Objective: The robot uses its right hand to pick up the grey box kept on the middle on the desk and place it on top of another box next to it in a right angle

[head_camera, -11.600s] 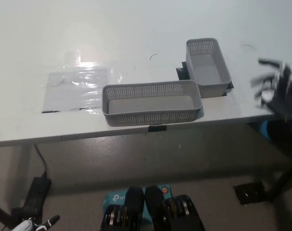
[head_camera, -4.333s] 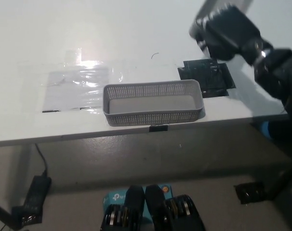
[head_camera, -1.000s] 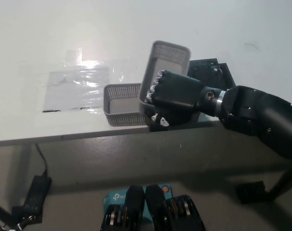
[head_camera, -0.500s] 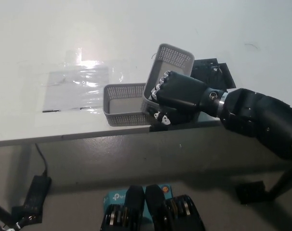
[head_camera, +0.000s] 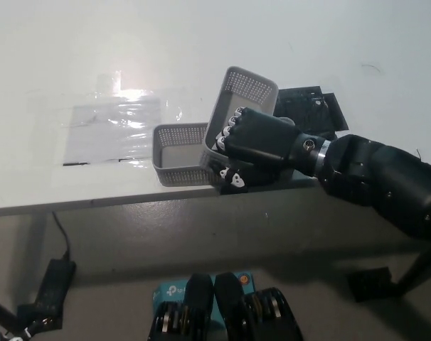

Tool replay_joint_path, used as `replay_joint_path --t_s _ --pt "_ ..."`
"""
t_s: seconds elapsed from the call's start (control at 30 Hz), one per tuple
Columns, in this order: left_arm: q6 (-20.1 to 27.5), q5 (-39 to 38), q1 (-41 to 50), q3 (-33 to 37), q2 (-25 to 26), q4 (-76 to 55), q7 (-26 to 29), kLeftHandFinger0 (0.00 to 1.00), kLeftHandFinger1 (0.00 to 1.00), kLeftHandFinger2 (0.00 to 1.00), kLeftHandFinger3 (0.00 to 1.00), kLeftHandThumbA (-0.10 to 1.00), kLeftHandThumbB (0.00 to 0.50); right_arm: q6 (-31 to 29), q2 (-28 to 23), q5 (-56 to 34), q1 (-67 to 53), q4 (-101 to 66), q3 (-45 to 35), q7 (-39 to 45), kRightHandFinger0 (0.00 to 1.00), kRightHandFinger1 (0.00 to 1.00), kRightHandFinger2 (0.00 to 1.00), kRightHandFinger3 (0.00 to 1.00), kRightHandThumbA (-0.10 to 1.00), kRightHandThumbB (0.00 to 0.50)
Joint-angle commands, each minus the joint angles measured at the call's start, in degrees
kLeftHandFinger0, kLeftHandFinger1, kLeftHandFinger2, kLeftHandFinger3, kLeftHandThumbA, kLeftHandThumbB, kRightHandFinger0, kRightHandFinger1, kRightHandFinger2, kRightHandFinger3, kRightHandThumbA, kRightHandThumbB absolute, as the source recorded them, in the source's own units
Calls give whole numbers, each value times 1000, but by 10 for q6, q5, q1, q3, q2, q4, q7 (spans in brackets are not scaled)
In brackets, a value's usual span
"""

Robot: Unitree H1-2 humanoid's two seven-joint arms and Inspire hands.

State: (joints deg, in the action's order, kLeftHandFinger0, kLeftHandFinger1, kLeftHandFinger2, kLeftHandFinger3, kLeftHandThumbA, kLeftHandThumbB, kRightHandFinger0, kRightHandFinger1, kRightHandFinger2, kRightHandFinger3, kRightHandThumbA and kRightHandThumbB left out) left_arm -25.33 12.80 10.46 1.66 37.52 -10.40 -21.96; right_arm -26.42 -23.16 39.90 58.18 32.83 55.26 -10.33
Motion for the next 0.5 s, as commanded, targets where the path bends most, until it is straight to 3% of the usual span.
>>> replay_joint_path --t_s 0.0,0.07,0.1,0.17,0.2,0.27,0.3,0.33,0.37,0.47 --pt "6 7 -2 1 15 -9 -1 72 14 4 44 1000 297 -5 -14 -35 46 -8 -5 64 0 23 446 466 -100 155" --pt "9 10 -3 3 17 -8 -1 88 12 0 34 1000 299 -5 -15 -50 48 -12 -11 91 0 45 462 460 -100 81" --pt "9 4 -3 1 15 -8 -2 70 9 0 31 987 275 -5 -14 -61 48 -12 -16 107 0 51 449 450 -100 60" --pt "4 6 -2 1 16 -12 -2 51 11 3 39 989 283 -5 -12 -74 47 -11 -23 124 0 11 375 386 -100 33" --pt "-1 6 -3 2 16 -14 -3 32 10 5 59 984 274 -5 -13 -61 50 -21 -32 146 0 4 352 577 -100 33" --pt "-1 -3 -3 -2 13 -12 -5 0 0 0 35 962 254 -5 -13 -39 55 -23 -29 144 0 0 282 617 -89 53" --pt "1 1 -2 -1 14 -13 -2 0 0 0 39 970 250 -5 -12 -33 54 -25 -37 154 0 0 239 604 9 79" --pt "2 3 -2 0 14 -13 -1 0 0 0 39 970 250 -5 -11 -30 53 -26 -41 159 0 0 219 603 6 83" --pt "1 3 2 1 15 -17 -4 39 0 0 37 982 249 -5 -11 -15 53 -23 -42 153 0 0 184 598 133 139" --pt "12 -1 1 0 16 -10 -4 0 0 0 4 990 237 -5 -10 13 52 -24 -52 150 19 62 133 719 331 206"
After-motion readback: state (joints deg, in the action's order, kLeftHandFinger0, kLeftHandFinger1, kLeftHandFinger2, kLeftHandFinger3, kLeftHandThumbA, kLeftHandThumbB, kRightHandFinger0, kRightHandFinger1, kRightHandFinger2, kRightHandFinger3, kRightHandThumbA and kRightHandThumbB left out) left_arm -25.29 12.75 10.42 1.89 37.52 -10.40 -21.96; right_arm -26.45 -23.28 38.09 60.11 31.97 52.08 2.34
